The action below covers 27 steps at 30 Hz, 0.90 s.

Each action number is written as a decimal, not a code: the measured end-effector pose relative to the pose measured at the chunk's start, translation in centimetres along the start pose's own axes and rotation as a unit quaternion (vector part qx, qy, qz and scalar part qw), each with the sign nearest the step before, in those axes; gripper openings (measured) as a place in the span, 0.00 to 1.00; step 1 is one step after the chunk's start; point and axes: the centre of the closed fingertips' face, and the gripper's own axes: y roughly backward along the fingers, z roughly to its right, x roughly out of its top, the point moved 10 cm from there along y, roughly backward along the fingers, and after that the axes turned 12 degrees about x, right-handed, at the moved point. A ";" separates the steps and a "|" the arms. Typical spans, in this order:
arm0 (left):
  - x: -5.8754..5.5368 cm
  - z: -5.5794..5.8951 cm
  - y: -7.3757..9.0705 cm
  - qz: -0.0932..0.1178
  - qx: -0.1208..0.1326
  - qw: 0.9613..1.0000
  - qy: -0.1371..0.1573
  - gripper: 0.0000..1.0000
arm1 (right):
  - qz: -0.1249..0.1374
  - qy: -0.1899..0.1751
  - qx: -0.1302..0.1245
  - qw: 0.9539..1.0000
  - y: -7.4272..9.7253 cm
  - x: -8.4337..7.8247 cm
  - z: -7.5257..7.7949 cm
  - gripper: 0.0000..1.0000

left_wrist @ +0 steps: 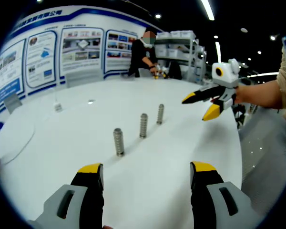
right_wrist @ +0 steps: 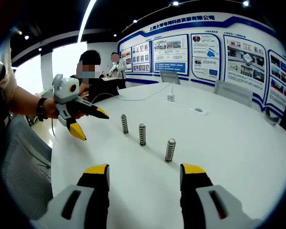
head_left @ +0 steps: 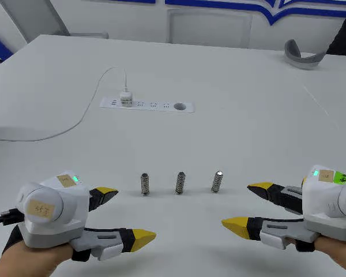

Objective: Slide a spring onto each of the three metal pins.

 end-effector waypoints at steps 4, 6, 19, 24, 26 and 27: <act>0.0 -0.1 0.1 0.001 0.001 1.000 -0.001 0.75 | 0.003 0.001 0.002 1.000 -0.1 0.1 -0.1 0.62; 0.1 -0.2 0.1 0.002 0.002 1.000 0.001 0.75 | 0.005 0.002 0.001 1.000 -0.1 0.2 0.0 0.62; 0.2 -0.1 -0.2 0.003 0.002 1.000 0.000 0.76 | 0.015 0.001 0.000 1.000 0.0 0.4 0.1 0.63; 0.3 -0.1 -0.2 0.002 0.002 1.000 0.001 0.76 | 0.017 0.003 -0.001 1.000 0.1 0.4 0.1 0.63; 0.3 -0.1 -0.2 0.002 0.003 1.000 0.000 0.76 | 0.017 0.003 -0.002 1.000 0.1 0.4 0.2 0.64; 0.3 -0.1 -0.2 0.002 0.003 1.000 0.000 0.76 | 0.017 0.003 -0.002 1.000 0.0 0.4 0.2 0.64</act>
